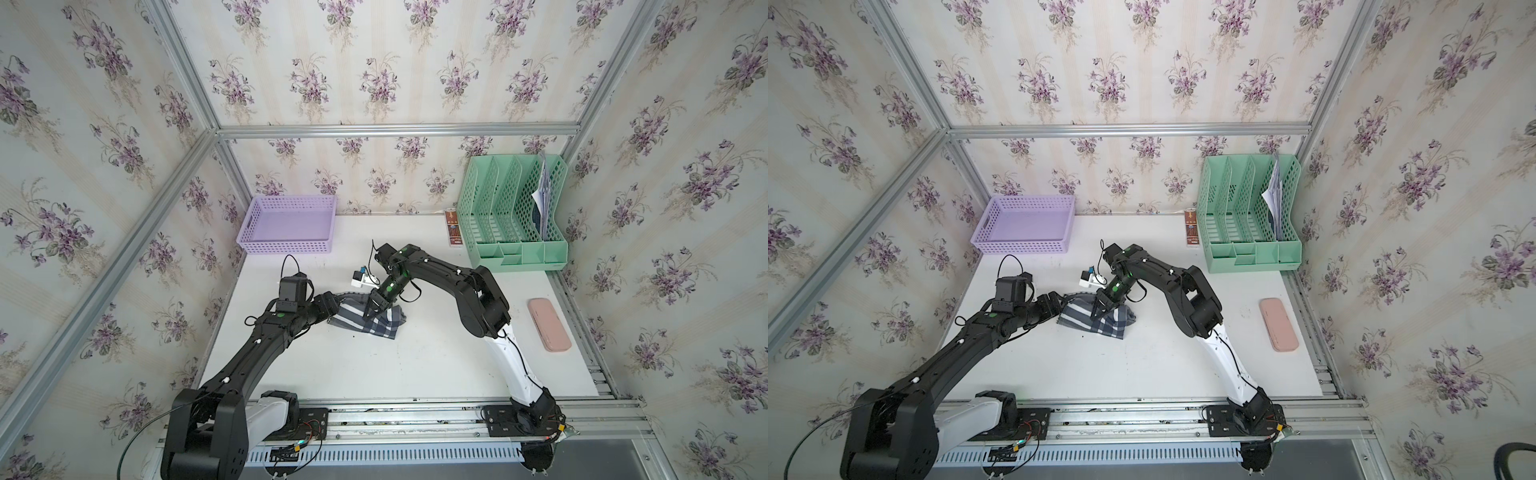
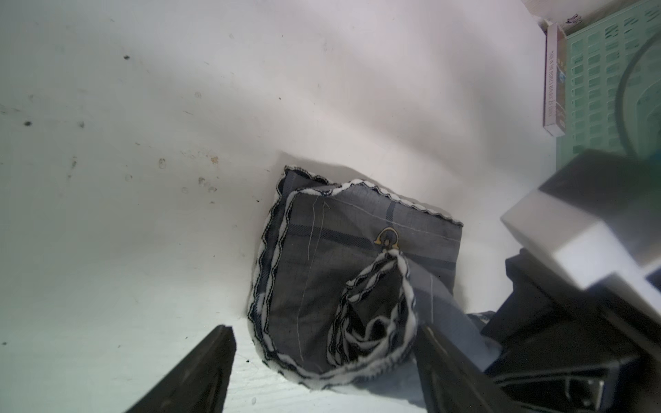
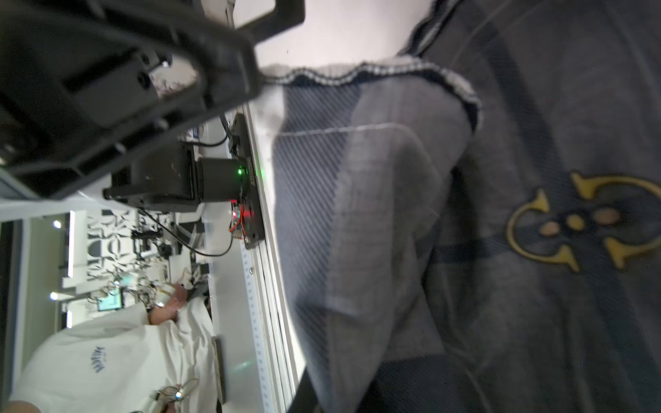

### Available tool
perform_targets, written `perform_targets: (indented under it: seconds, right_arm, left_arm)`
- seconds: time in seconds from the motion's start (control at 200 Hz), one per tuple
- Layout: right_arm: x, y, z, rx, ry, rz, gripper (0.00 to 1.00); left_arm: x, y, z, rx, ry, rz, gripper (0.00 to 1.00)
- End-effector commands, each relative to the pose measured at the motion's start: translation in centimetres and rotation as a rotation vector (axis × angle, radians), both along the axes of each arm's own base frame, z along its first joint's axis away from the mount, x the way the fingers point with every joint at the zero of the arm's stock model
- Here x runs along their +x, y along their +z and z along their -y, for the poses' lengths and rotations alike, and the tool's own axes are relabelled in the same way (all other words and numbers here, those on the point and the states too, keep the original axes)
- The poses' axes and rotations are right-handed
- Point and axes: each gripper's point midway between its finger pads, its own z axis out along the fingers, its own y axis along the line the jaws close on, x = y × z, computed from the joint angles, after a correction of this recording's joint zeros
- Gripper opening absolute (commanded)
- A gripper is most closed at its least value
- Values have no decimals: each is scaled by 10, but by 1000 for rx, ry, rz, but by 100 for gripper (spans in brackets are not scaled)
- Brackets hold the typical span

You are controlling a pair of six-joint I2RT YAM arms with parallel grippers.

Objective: Roll up the pillowcase
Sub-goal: Roll the pillowcase at the center of the board.

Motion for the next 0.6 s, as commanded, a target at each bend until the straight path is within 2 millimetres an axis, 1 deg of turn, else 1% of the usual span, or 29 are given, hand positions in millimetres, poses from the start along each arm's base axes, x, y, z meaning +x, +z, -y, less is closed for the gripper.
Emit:
perform_targets:
  seconds: [0.0, 0.095, 0.14, 0.195, 0.205, 0.225, 0.26, 0.295, 0.315, 0.32, 0.33, 0.345, 0.375, 0.39, 0.4, 0.415, 0.435, 0.494, 0.504, 0.519, 0.544, 0.574, 0.579, 0.594, 0.599]
  right_arm:
    - [5, -3, -7, 2, -36, -60, 1]
    - [13, -13, -11, -12, -51, -56, 4]
    - [18, -19, -13, -20, -65, -48, 7]
    - [24, -20, -15, -37, -81, -23, 14]
    - [24, -32, -14, -57, -83, -36, 16]
    - [26, -37, -14, -68, -86, -33, 20]
    - [29, -37, -15, -72, -93, -14, 26]
    - [32, -34, -15, -67, -95, 16, 32]
    - [34, -37, -15, -68, -96, 32, 35]
    - [36, -28, -16, -53, -97, 48, 36]
    - [38, -19, -17, -40, -99, 72, 37]
    - [40, -15, -17, -33, -102, 97, 40]
    - [46, -5, -18, -16, -115, 163, 51]
    - [50, 0, -18, -7, -122, 203, 55]
    - [51, 2, -18, -5, -127, 226, 58]
    - [54, 9, -18, 5, -135, 272, 61]
    - [58, 17, -17, 11, -149, 333, 64]
    - [72, 42, -14, 13, -201, 556, 75]
    - [72, 46, -14, 16, -205, 592, 77]
    - [72, 51, -12, 13, -211, 647, 79]
    - [73, 61, -12, 20, -223, 753, 85]
    - [74, 74, -8, 15, -249, 893, 94]
    - [69, 72, -9, 11, -245, 907, 95]
    - [73, 78, -6, 6, -261, 992, 98]
    - [71, 76, -5, -1, -256, 1012, 99]
  left_arm:
    - [9, -1, 11, -38, -54, 28, 84]
    - [13, -10, 15, -46, -71, 12, 83]
    - [14, -14, 15, -43, -74, 9, 81]
    - [16, -18, 13, -31, -70, -2, 76]
    - [16, -19, 13, -28, -69, -4, 75]
    - [16, -20, 12, -23, -67, -10, 74]
    - [17, -23, 12, -15, -68, -17, 71]
    - [17, -26, 10, -6, -63, -32, 66]
    - [17, -28, 9, -1, -60, -43, 63]
    - [17, -29, 9, -1, -60, -45, 63]
    - [17, -30, 10, -1, -61, -51, 62]
    - [16, -31, 10, 0, -61, -59, 61]
    - [17, -35, 5, 23, -47, -73, 59]
    - [17, -36, 5, 27, -45, -78, 57]
    - [17, -38, 4, 28, -45, -83, 56]
    - [16, -40, 4, 29, -44, -91, 52]
    - [16, -41, 4, 30, -42, -98, 49]
    - [17, -41, 4, 27, -40, -100, 47]
    - [16, -47, 4, 28, -39, -122, 46]
    - [15, -50, 4, 28, -40, -133, 45]
    - [15, -51, 4, 27, -38, -136, 45]
    - [16, -51, 4, 27, -36, -138, 44]
    - [16, -51, 4, 27, -36, -138, 44]
    - [16, -51, 4, 27, -36, -137, 45]
    - [16, -51, 4, 26, -35, -138, 45]
